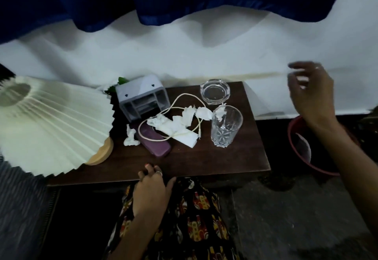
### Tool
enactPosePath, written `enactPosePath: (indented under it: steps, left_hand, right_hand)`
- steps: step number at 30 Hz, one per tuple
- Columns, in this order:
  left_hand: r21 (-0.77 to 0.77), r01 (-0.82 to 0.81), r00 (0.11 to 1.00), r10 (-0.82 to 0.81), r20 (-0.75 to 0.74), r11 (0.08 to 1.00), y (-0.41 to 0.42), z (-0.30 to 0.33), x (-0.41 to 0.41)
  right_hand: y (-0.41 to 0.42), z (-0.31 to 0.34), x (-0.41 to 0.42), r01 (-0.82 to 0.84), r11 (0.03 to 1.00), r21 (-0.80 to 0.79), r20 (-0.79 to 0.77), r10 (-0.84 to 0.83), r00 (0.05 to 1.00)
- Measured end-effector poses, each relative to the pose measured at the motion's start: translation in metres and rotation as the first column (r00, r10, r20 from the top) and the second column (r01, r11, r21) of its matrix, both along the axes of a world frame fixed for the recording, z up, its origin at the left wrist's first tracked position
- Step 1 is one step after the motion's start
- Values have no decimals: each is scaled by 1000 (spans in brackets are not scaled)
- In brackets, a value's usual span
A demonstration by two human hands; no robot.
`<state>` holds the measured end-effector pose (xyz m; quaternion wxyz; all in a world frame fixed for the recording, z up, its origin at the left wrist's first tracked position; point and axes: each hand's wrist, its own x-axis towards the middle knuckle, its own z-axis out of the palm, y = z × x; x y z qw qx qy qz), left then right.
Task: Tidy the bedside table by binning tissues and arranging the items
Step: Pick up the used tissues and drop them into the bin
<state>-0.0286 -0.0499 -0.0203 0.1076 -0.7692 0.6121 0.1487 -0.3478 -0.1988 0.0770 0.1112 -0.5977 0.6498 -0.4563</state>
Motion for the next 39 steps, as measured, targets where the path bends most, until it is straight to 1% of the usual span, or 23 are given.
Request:
enactPosePath:
  steps: [1,3,5,6,7,8,10,11,13,16,20,23,26,28,30,32,33,34,37,39]
  left_hand:
    - [0,-5,1000,5,-14,1000,0,1,1]
    - [7,-12,998,12,-54,1000,1,1,4]
    - [9,3,998,-3,-63,1000,2,-2,6]
    - [12,13,998,-12,-58,1000,3,-3,8]
    - [14,23,998,-22,-54,1000,3,-4,9]
    - [15,32,998,-31,-52,999,4,-4,10]
    - [16,50,998,-50,-50,999,4,-5,12]
    - [21,58,997,-57,-52,998,5,-5,13]
    - [24,71,995,-69,-69,997,6,-5,15]
    - [9,90,993,-89,-78,996,7,-5,18]
    - [-4,90,992,-90,-90,996,7,-5,18]
    - [2,67,993,-66,-96,998,6,-7,15]
    - [22,38,996,-36,-80,999,5,-3,9]
    - [15,39,997,-38,-72,999,5,0,6]
    - [-24,65,993,-67,-100,998,6,-2,3]
    - [-85,89,987,-100,-129,992,7,-5,1]
    - [-97,95,986,-107,-130,991,6,-7,-1]
    - [-101,96,985,-109,-132,990,6,-8,-1]
    - [-99,122,986,-133,-104,988,6,-10,-4]
    - [-98,120,988,-129,-90,988,3,-10,-5]
  right_hand:
    - [4,17,27,-50,997,-55,20,51,998]
    - [16,41,81,-155,982,-107,30,159,987]
    - [27,49,131,-308,948,-75,14,310,951]
    - [30,43,155,-381,924,1,-11,381,924]
    - [29,33,176,-429,896,119,-63,438,897]
    - [27,19,195,-436,863,255,-129,478,869]
    - [18,-15,221,-370,785,496,-224,528,819]
    - [14,-29,229,-312,746,588,-256,538,803]
    - [8,-54,239,-191,705,683,-335,534,776]
    - [5,-71,246,-68,740,669,-474,496,728]
    - [2,-72,248,-96,792,603,-482,459,746]
    - [-2,-60,249,-116,834,540,-495,425,758]
    - [-8,-38,244,-155,864,479,-422,382,822]
    - [-12,-16,228,-186,892,412,-303,327,895]
    - [-6,11,198,-189,930,315,-183,255,950]
    - [7,34,152,-112,981,156,-166,138,976]
    - [15,39,123,-45,994,100,-147,60,987]
    - [23,39,95,29,996,80,-115,-20,993]
    - [41,12,6,222,963,154,11,-226,974]
    - [48,-15,-40,313,914,256,24,-330,944]
